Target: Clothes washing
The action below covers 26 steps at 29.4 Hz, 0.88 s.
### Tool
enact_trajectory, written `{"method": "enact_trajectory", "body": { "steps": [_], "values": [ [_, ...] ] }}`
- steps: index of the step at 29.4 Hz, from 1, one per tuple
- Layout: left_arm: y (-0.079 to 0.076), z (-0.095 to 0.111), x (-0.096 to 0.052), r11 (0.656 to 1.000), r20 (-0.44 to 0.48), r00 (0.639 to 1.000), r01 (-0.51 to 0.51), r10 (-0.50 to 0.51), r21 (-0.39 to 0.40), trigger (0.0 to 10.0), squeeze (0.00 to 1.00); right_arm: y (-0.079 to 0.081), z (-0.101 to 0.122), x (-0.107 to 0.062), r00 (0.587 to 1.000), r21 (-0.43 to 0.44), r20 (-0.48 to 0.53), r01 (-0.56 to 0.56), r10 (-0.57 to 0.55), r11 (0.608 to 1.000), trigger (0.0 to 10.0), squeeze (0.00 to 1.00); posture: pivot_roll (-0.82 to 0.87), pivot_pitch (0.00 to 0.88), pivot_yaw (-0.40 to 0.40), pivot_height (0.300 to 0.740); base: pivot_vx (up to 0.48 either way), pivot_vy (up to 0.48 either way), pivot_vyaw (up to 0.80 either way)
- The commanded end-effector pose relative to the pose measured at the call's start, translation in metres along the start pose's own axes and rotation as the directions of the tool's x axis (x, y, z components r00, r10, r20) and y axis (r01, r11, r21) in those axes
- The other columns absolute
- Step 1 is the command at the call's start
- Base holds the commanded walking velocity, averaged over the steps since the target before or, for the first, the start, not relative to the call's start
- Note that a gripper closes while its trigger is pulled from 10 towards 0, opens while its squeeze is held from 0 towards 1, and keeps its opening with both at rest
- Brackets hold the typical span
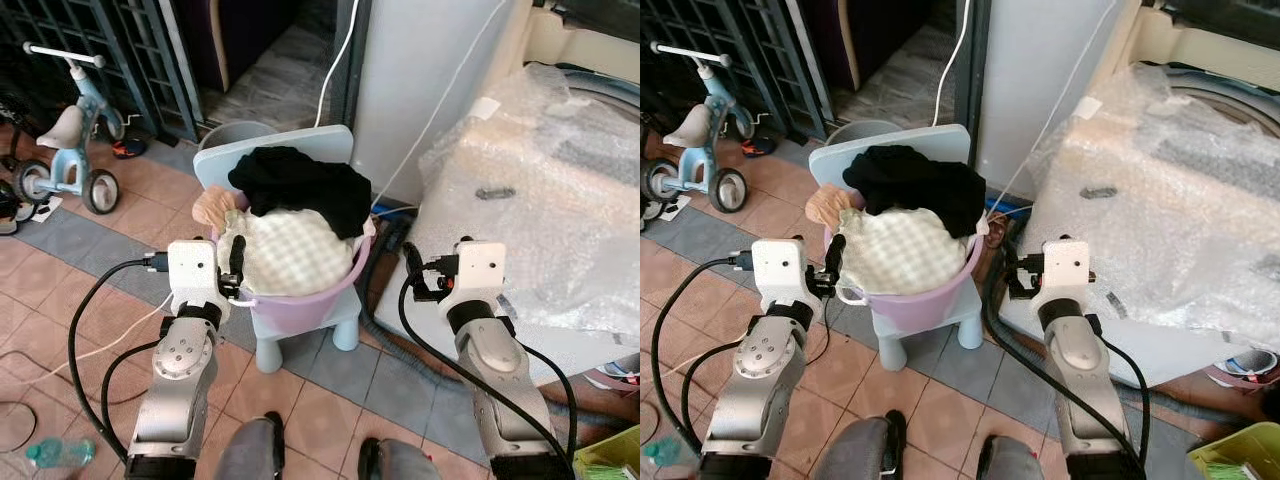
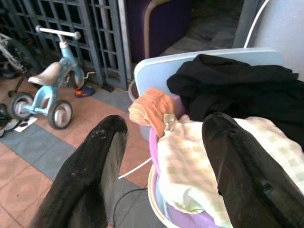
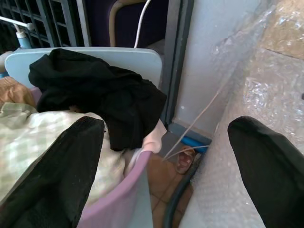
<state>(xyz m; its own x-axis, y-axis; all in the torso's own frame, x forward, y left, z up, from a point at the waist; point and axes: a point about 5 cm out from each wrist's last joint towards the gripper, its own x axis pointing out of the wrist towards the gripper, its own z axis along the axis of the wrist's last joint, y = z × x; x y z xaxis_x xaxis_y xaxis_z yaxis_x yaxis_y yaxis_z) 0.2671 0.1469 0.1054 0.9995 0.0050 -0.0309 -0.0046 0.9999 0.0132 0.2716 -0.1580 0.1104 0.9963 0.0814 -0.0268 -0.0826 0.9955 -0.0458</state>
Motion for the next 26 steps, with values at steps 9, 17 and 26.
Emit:
{"method": "enact_trajectory", "body": {
  "steps": [9, 17, 26],
  "values": [
    [-0.006, -0.003, -0.002, 1.0, -0.006, 1.0, 0.003, -0.003, 0.013, 10.0, 0.0, 0.0, 0.001, 0.006, 1.0, -0.019, 0.007, -0.001, 0.001, 1.0, 10.0, 0.0, 0.04, 0.144, -0.003, 0.74, 0.0, 0.0, 0.52],
    [-0.007, -0.004, -0.004, 1.0, -0.002, 1.0, 0.009, -0.009, 0.007, 10.0, 0.0, -0.006, -0.014, 0.003, 0.995, 0.116, -0.103, 0.022, -0.01, 0.993, 10.0, 0.0, 0.03, 0.135, -0.015, 0.74, 0.0, 0.0, 0.0],
    [-0.006, -0.016, -0.002, 0.997, -0.036, 0.997, 0.064, -0.062, 0.05, 10.0, 0.0, 0.001, -0.026, -0.008, 0.994, 0.1, -0.108, 0.033, -0.023, 0.994, 10.0, 0.0, 0.01, 0.09, 0.06, 0.74, 0.0, 0.0, 0.0]
  ]
}}
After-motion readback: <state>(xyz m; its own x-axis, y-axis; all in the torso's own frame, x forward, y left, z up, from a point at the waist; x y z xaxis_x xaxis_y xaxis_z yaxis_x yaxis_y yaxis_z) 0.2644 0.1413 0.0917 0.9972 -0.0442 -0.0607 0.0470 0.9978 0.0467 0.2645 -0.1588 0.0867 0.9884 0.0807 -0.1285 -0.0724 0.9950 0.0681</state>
